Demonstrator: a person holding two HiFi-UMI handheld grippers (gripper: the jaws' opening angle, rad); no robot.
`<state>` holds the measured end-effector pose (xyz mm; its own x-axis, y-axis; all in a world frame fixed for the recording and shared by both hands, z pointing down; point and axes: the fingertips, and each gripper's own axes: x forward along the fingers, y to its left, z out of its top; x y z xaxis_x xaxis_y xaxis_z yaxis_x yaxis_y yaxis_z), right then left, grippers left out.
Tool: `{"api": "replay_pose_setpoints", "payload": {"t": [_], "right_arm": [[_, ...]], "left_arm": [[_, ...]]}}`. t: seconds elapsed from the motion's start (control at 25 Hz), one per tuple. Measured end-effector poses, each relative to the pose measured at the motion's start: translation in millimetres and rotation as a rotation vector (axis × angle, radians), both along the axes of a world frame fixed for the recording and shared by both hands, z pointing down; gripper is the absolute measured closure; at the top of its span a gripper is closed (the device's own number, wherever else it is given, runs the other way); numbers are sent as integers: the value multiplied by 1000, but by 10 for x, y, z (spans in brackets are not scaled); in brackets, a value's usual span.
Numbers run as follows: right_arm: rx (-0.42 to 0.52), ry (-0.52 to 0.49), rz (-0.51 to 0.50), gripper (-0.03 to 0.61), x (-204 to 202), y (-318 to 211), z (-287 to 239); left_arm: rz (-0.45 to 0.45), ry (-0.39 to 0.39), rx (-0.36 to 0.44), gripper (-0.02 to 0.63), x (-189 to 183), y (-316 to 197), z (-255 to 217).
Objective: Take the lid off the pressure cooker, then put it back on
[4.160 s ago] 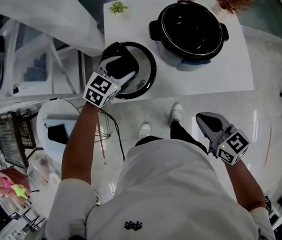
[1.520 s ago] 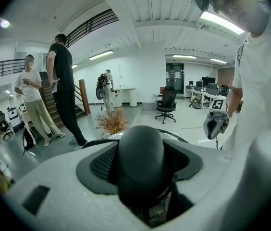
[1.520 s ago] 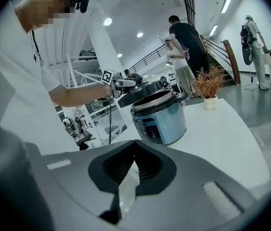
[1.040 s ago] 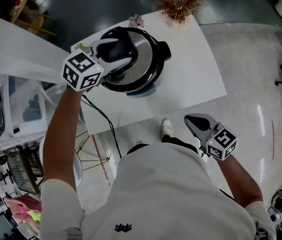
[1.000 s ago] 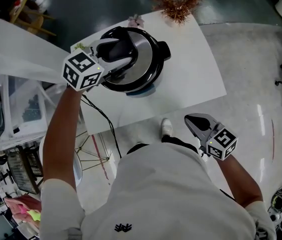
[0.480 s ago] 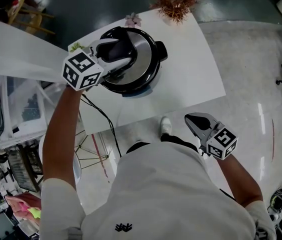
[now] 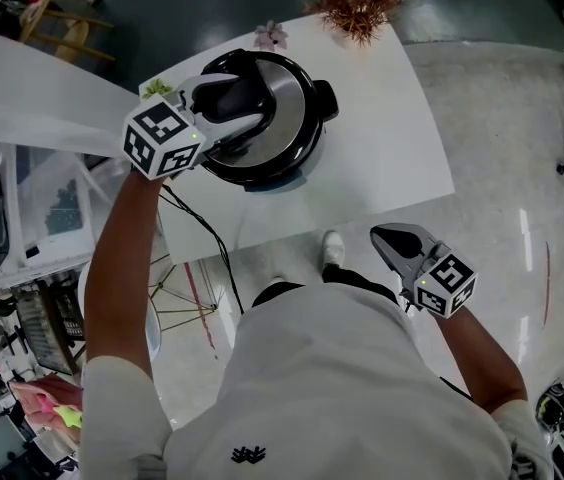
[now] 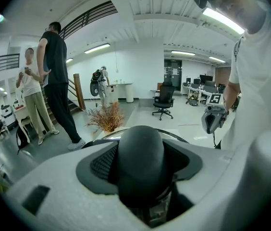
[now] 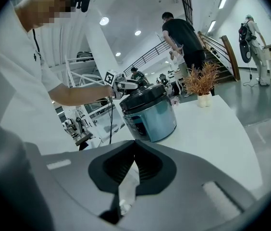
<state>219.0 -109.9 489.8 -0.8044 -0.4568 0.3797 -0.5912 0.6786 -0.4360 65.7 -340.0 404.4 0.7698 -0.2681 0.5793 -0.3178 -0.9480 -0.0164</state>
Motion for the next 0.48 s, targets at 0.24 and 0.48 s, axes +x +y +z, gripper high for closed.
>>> {"api": "replay_pose_setpoints", "payload": {"t": [0.24, 0.48], "right_arm": [[-8, -5, -14, 568, -25, 10, 44], [-11, -11, -26, 568, -18, -17, 62]], "left_arm": [[-5, -1, 0, 326, -12, -9, 9], [-23, 10, 13, 321, -10, -30, 3]]}}
